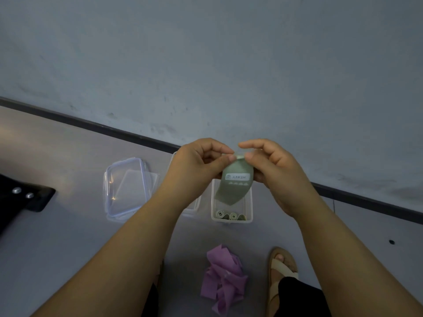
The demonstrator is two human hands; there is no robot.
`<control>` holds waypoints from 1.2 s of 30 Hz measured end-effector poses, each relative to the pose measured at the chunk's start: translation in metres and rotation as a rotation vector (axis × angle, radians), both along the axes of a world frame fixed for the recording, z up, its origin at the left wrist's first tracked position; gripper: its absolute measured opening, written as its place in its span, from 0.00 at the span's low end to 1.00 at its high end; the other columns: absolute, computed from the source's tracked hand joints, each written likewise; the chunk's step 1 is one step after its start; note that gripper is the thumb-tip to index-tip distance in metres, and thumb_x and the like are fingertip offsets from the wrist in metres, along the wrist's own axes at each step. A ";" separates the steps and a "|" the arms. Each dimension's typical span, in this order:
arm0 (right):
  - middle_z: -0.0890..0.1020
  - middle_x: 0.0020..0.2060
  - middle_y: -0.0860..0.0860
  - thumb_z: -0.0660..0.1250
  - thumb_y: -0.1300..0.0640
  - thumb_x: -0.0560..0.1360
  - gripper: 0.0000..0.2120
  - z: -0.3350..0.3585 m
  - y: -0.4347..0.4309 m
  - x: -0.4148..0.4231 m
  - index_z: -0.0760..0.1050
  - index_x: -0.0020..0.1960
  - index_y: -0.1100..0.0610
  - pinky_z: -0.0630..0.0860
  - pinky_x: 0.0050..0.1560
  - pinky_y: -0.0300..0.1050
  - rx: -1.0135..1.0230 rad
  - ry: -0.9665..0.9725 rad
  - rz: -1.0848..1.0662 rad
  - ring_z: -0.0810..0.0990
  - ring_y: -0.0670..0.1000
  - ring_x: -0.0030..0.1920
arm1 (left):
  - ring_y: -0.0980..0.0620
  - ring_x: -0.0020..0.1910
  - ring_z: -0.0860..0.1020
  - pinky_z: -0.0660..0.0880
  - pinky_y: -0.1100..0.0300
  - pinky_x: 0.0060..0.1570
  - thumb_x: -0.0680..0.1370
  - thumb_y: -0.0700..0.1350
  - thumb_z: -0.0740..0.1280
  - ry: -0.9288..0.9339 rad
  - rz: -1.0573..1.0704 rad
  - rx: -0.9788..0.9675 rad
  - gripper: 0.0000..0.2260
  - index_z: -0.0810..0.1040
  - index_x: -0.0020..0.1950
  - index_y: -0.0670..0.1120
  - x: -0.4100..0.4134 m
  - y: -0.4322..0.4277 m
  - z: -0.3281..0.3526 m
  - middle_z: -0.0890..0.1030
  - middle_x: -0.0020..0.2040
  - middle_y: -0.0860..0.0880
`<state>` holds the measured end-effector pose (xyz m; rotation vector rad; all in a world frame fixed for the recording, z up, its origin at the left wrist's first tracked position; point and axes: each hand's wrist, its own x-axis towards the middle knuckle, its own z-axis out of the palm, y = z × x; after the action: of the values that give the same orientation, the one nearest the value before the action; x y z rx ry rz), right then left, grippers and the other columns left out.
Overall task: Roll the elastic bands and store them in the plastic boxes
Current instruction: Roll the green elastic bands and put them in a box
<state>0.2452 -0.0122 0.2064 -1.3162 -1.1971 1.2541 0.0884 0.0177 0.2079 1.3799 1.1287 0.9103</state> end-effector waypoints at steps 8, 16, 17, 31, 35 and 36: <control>0.84 0.38 0.54 0.66 0.47 0.65 0.15 -0.004 0.003 -0.002 0.79 0.43 0.58 0.81 0.43 0.46 -0.054 -0.018 -0.074 0.83 0.51 0.39 | 0.45 0.41 0.82 0.81 0.51 0.43 0.73 0.40 0.71 0.064 0.006 0.073 0.05 0.80 0.40 0.49 0.001 -0.001 -0.002 0.82 0.38 0.43; 0.84 0.35 0.52 0.68 0.50 0.65 0.13 -0.004 0.003 0.000 0.80 0.43 0.58 0.81 0.40 0.43 -0.098 0.051 -0.077 0.83 0.49 0.37 | 0.52 0.37 0.82 0.81 0.59 0.40 0.74 0.37 0.70 0.001 -0.011 -0.001 0.04 0.79 0.41 0.46 0.000 -0.002 0.003 0.82 0.37 0.45; 0.85 0.35 0.52 0.68 0.50 0.64 0.14 -0.004 0.004 0.000 0.80 0.43 0.58 0.80 0.40 0.42 -0.112 0.067 -0.070 0.83 0.49 0.37 | 0.52 0.37 0.82 0.81 0.59 0.40 0.74 0.37 0.70 -0.006 -0.015 -0.013 0.04 0.80 0.41 0.45 0.000 -0.002 0.003 0.82 0.37 0.45; 0.85 0.36 0.50 0.70 0.57 0.66 0.05 -0.009 0.007 0.001 0.80 0.42 0.54 0.80 0.43 0.42 -0.143 0.116 -0.057 0.84 0.49 0.41 | 0.54 0.36 0.80 0.81 0.57 0.43 0.72 0.35 0.71 0.004 -0.021 -0.064 0.07 0.80 0.39 0.47 -0.001 0.001 0.000 0.78 0.29 0.55; 0.84 0.38 0.53 0.70 0.62 0.70 0.06 -0.008 0.006 0.001 0.80 0.42 0.51 0.80 0.45 0.44 -0.063 -0.016 -0.081 0.84 0.50 0.42 | 0.51 0.37 0.80 0.81 0.54 0.46 0.72 0.35 0.71 -0.007 -0.016 -0.075 0.07 0.80 0.42 0.47 -0.002 0.000 0.000 0.81 0.34 0.51; 0.84 0.40 0.55 0.70 0.62 0.71 0.07 -0.008 0.005 0.001 0.80 0.42 0.50 0.80 0.47 0.45 -0.037 -0.054 -0.089 0.83 0.52 0.43 | 0.48 0.40 0.81 0.81 0.54 0.47 0.72 0.35 0.71 -0.025 -0.015 -0.092 0.08 0.80 0.45 0.48 -0.001 -0.001 0.000 0.82 0.39 0.45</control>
<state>0.2463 -0.0068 0.1987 -1.4235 -1.1446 1.1885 0.0872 0.0171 0.2080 1.2970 1.1265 0.8519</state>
